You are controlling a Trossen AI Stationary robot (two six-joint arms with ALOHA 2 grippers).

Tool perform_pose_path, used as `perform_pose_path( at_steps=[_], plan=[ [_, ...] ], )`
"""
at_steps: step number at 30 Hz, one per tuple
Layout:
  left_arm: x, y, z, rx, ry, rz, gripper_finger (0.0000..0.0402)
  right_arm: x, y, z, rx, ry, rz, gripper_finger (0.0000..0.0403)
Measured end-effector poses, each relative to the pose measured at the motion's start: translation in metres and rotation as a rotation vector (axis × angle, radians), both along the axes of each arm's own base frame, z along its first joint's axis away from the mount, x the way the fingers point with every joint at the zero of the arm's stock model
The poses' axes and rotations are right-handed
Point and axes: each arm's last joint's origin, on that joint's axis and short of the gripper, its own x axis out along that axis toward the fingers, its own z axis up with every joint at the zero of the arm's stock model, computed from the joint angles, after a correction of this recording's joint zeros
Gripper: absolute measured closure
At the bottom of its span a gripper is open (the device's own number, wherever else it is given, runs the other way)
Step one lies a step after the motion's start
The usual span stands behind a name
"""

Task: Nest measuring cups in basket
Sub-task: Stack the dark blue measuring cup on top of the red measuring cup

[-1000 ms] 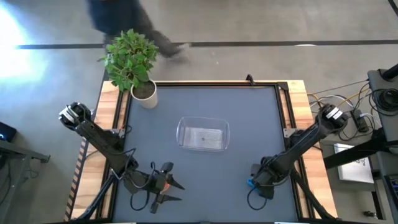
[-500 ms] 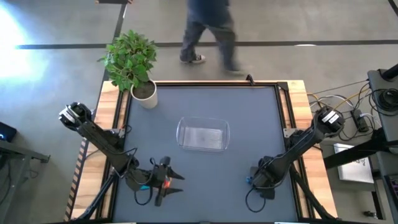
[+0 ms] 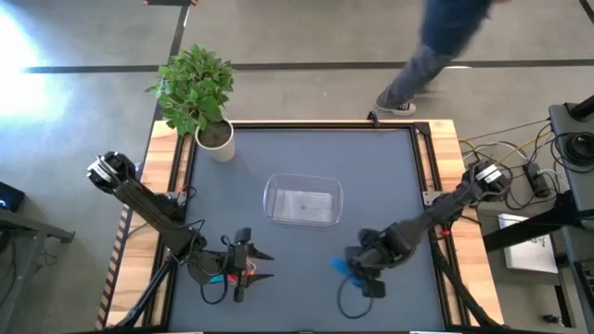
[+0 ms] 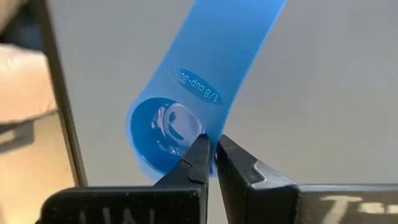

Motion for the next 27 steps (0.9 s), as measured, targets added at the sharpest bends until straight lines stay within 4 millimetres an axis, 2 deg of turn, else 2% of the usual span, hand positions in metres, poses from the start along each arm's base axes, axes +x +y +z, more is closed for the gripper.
perform_pose_path(
  at_steps=[5,8,12,17,23,27],
  plan=[
    [0.002,0.001,0.008,0.076,0.052,0.026,0.0214,0.047,-0.015,0.033,-0.094,-0.212,0.062,0.0393],
    [0.005,0.001,0.016,0.144,0.124,0.033,0.0205,0.077,-0.025,0.039,-0.126,-0.264,0.105,0.0394],
    [0.008,0.000,0.032,0.235,0.250,0.070,0.0184,0.113,-0.036,0.036,-0.138,-0.282,0.177,0.0394],
    [0.008,0.002,0.048,0.300,0.398,0.140,0.0160,0.140,-0.041,0.022,-0.168,-0.250,0.257,0.0394],
    [0.015,-0.004,0.039,0.377,0.504,0.131,0.0163,0.166,-0.040,0.011,-0.187,-0.262,0.303,0.0394],
    [0.018,-0.005,0.029,0.366,0.538,0.123,0.0168,0.177,-0.036,0.013,-0.197,-0.282,0.343,0.0394]
  ],
)
